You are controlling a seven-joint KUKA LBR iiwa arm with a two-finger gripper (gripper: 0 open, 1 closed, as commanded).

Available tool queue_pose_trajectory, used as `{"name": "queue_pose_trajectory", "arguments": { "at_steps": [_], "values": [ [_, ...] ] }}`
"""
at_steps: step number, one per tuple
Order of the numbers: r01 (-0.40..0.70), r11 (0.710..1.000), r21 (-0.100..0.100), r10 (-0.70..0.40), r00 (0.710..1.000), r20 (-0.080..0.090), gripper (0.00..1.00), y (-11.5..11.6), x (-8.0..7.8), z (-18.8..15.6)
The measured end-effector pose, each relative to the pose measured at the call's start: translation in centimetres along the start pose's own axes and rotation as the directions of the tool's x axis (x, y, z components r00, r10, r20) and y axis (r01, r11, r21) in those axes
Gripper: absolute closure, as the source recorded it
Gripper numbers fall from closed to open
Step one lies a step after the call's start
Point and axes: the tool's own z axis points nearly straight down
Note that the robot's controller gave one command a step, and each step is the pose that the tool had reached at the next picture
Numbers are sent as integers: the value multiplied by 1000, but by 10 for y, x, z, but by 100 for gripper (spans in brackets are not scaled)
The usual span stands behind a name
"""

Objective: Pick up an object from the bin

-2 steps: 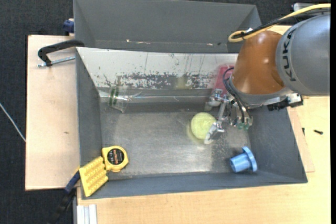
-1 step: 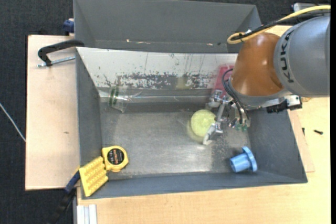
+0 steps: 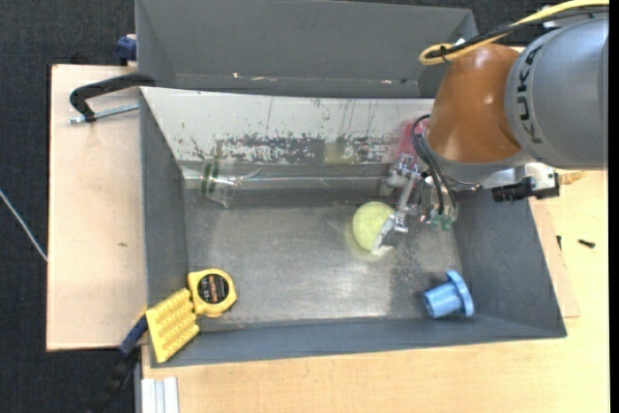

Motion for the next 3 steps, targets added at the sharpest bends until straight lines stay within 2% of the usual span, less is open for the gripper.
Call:
{"name": "queue_pose_trajectory", "arguments": {
  "at_steps": [1,2,3],
  "values": [
    [-9,1000,1,9,1000,-4,0,-2,10,28],
    [-121,993,2,121,993,-13,100,3,6,25],
    [-121,993,2,121,993,-13,100,3,6,25]
  ]
}}
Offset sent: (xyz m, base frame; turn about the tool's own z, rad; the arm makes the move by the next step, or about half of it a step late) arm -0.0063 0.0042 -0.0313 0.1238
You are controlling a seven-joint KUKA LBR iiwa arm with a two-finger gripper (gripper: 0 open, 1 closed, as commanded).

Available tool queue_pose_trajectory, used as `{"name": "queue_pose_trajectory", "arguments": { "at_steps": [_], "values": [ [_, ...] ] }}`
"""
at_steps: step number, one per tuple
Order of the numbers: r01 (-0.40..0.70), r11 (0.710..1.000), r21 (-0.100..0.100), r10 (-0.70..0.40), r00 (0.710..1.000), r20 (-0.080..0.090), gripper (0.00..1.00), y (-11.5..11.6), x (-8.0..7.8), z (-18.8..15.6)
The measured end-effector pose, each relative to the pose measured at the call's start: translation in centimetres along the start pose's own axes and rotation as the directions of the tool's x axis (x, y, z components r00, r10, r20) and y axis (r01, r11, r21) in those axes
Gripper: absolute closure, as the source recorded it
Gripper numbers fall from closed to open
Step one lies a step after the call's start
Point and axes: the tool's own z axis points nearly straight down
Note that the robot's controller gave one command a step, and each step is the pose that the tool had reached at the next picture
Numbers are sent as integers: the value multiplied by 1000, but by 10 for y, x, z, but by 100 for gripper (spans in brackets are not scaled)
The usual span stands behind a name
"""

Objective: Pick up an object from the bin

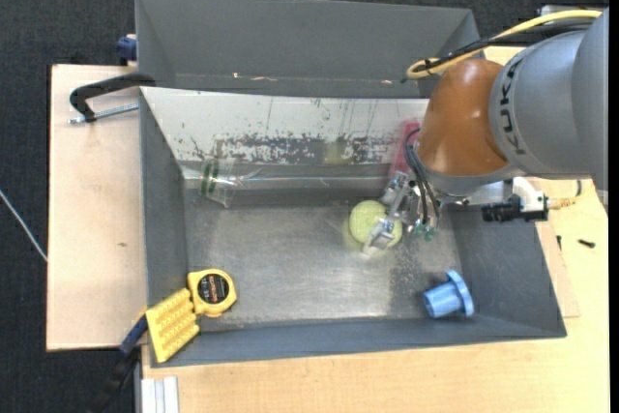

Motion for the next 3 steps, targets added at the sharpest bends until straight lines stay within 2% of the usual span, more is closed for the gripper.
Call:
{"name": "queue_pose_trajectory", "arguments": {
  "at_steps": [3],
  "values": [
    [0,1000,-1,0,1000,9,100,0,1,-22]
  ]
}}
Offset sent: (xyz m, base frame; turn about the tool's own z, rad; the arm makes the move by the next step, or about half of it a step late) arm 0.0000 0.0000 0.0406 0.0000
